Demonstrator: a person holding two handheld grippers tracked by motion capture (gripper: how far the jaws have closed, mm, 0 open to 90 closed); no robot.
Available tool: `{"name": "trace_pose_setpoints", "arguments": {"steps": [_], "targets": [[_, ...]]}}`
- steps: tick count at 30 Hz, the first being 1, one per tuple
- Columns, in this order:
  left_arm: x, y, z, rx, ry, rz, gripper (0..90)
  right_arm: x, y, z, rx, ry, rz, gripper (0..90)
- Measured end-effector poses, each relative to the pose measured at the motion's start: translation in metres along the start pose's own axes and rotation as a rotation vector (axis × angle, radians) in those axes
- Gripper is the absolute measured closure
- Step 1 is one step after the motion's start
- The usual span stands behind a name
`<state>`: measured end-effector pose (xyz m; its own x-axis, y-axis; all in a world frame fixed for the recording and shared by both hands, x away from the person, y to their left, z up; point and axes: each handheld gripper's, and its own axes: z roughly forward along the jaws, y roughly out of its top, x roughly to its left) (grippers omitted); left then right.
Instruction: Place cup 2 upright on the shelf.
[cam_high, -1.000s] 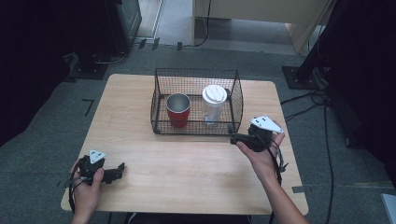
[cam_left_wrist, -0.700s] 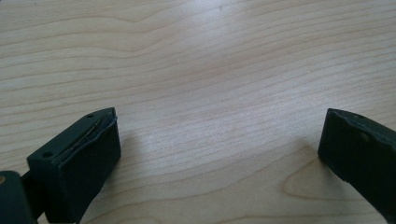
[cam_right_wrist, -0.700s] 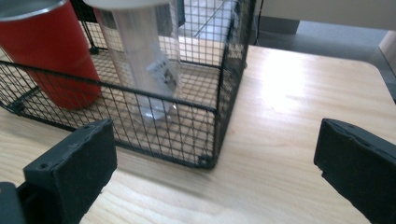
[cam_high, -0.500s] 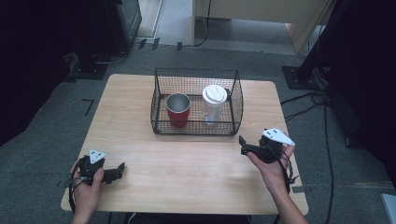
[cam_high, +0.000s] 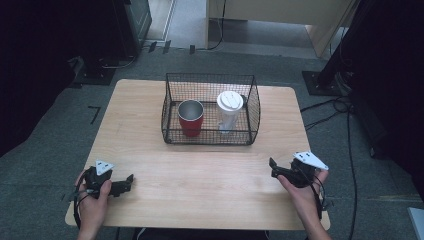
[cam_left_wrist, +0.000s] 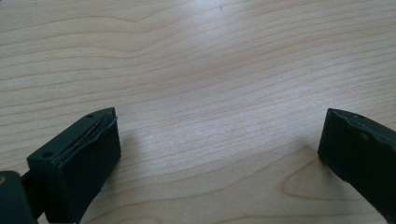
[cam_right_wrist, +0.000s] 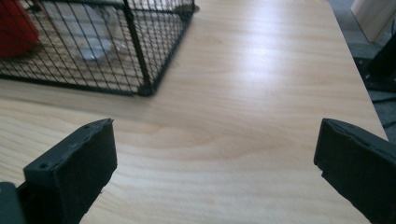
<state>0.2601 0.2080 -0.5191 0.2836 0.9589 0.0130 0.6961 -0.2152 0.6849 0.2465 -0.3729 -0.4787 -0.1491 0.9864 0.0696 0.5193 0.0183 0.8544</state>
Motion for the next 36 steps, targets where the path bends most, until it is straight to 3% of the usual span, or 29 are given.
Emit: {"name": "trace_pose_setpoints", "arguments": {"steps": [13, 25, 36], "targets": [[0.000, 0.000, 0.000, 0.000, 0.000, 0.000, 0.0, -0.027, -0.031, -0.008, 0.079, -0.052, 0.011, 0.0], [0.000, 0.000, 0.000, 0.000, 0.000, 0.000, 0.0, -0.037, -0.052, -0.009, 0.216, -0.068, -0.008, 0.0], [0.000, 0.000, 0.000, -0.001, 0.000, 0.000, 0.0, -0.044, -0.061, -0.014, 0.235, -0.065, -0.006, 0.0]]}}
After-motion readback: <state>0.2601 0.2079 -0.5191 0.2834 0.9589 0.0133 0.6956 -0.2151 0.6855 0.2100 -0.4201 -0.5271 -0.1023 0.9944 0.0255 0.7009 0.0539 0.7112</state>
